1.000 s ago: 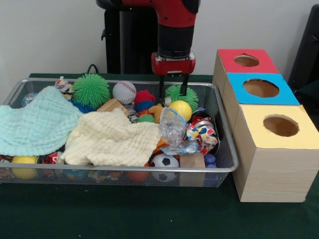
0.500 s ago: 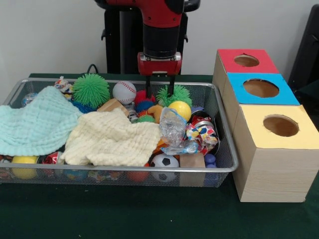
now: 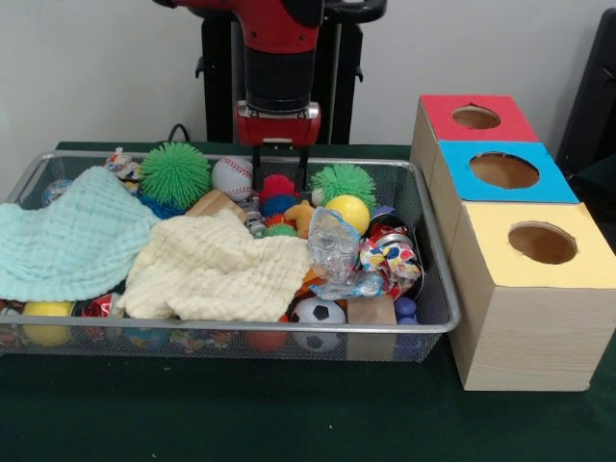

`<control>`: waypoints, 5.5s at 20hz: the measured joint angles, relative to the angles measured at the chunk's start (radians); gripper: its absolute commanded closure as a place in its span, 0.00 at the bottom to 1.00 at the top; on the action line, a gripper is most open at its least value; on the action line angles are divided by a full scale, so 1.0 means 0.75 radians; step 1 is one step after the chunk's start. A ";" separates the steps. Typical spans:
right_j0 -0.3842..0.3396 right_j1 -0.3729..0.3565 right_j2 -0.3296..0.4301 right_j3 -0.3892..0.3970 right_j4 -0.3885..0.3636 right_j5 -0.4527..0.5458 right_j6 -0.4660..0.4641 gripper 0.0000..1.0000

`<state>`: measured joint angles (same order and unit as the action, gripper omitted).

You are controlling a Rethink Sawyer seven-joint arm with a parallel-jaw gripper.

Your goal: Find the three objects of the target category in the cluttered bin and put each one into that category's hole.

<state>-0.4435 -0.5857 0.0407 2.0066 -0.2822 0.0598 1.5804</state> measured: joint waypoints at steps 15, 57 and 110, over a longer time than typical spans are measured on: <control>0.014 0.054 0.000 -0.087 -0.009 0.000 0.000 0.00; 0.142 0.091 0.003 -0.095 -0.009 0.000 0.000 0.00; 0.139 -0.059 -0.005 -0.069 0.063 -0.024 0.000 1.00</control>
<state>-0.3393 -0.6298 0.0367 1.9550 -0.2352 0.0420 1.5804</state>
